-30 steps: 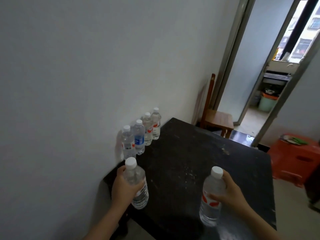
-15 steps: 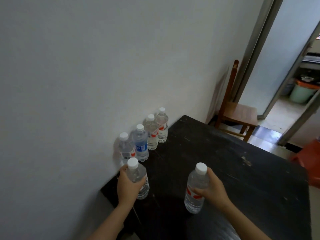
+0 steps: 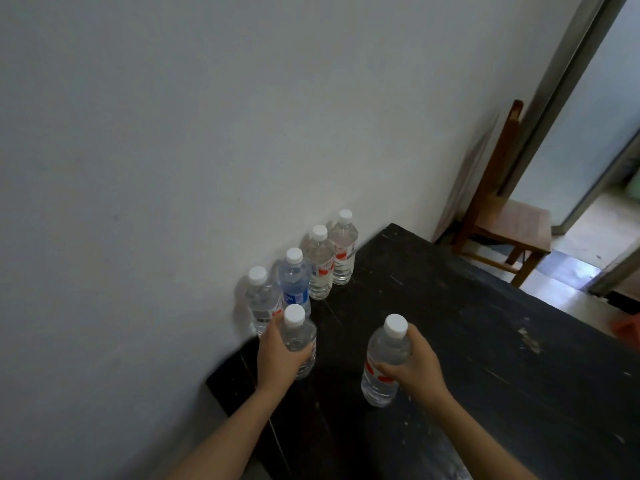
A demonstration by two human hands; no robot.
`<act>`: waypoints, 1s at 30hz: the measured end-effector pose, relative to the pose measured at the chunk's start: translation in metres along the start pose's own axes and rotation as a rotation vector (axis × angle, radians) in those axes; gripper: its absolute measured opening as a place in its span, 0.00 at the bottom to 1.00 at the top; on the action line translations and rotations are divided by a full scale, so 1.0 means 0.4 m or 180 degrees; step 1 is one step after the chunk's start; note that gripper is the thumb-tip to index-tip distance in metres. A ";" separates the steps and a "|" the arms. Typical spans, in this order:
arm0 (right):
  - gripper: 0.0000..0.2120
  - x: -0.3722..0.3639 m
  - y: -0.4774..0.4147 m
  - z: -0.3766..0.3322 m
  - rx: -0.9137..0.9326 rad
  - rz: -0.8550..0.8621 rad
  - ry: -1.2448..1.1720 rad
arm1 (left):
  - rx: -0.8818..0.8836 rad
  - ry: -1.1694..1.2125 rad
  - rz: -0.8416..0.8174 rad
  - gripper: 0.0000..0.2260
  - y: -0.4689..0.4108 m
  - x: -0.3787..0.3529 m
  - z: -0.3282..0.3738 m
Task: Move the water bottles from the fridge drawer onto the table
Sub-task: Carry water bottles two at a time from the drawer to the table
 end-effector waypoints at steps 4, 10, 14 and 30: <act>0.31 -0.028 -0.053 -0.020 0.0056 -0.0085 0.0067 | 0.0056 0.0002 0.0131 0.29 -0.014 -0.007 -0.010; 0.32 -0.103 -0.138 -0.079 0.0205 -0.0359 0.0175 | 0.0212 -0.0006 0.0303 0.30 -0.027 -0.018 -0.018; 0.29 -0.151 -0.190 -0.118 0.0274 -0.0490 0.0022 | 0.0231 0.0053 0.0219 0.29 -0.037 -0.022 -0.015; 0.24 -0.247 -0.268 -0.181 0.0532 -0.0656 -0.0063 | 0.0268 -0.0054 -0.0032 0.31 -0.051 -0.006 -0.023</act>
Point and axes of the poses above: each hand's wrist, its own y-axis away from the middle knuckle, its own x-axis out of the back of the hand, z = x × y, the point moved 3 cm from there along -y, towards the middle knuckle, and after that the axes turned 2 degrees about z, right-handed, at the moved point
